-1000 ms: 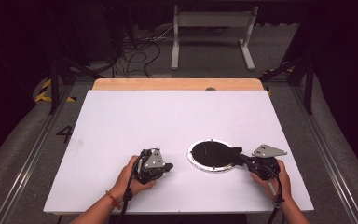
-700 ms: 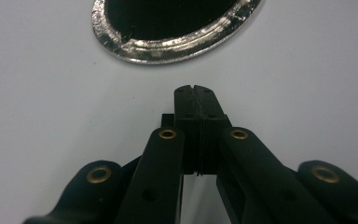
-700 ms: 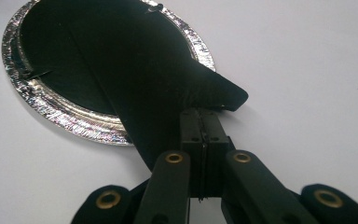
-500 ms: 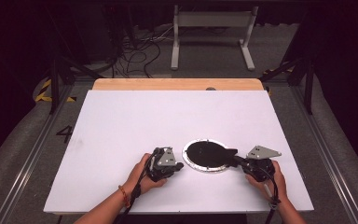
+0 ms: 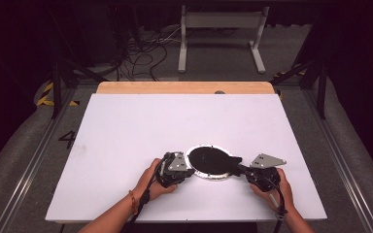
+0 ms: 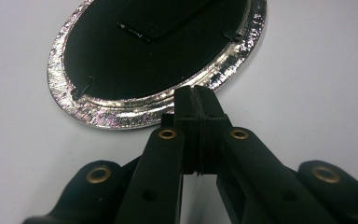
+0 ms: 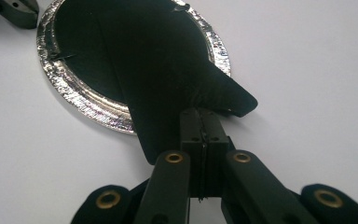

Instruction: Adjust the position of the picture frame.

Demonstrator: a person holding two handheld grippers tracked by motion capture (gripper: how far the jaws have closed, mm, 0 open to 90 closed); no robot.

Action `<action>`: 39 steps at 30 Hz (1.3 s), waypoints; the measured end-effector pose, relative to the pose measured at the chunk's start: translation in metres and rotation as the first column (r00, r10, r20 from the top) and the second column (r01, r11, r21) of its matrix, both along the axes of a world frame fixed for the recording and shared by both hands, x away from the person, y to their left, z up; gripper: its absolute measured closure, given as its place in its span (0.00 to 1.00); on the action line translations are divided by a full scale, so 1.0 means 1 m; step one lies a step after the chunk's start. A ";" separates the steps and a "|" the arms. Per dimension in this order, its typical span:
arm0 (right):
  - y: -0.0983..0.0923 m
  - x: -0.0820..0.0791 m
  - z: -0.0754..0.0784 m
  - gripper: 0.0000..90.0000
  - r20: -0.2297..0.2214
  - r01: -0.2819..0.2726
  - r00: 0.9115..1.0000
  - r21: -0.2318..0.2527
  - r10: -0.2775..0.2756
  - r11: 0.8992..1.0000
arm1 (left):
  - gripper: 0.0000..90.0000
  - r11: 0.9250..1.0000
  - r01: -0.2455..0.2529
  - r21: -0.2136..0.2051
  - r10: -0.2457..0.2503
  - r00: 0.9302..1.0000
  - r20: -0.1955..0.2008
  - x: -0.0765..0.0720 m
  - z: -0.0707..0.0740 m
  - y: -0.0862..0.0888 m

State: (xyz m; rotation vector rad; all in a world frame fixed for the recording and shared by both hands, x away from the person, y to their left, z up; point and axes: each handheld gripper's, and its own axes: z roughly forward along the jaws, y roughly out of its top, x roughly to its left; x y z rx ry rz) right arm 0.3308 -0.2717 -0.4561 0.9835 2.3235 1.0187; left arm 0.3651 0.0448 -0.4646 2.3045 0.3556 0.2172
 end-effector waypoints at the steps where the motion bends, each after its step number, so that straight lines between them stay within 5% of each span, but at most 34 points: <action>1: 0.001 -0.001 0.000 1.00 -0.001 -0.004 1.000 0.000 0.004 1.000 | 1.00 1.000 0.000 0.000 0.000 1.000 0.000 0.000 0.000 0.000; 39: 0.026 -0.014 -0.001 1.00 -0.009 -0.086 0.996 0.005 0.086 0.996 | 1.00 0.995 -0.098 -0.006 0.098 0.995 0.001 0.020 -0.001 0.023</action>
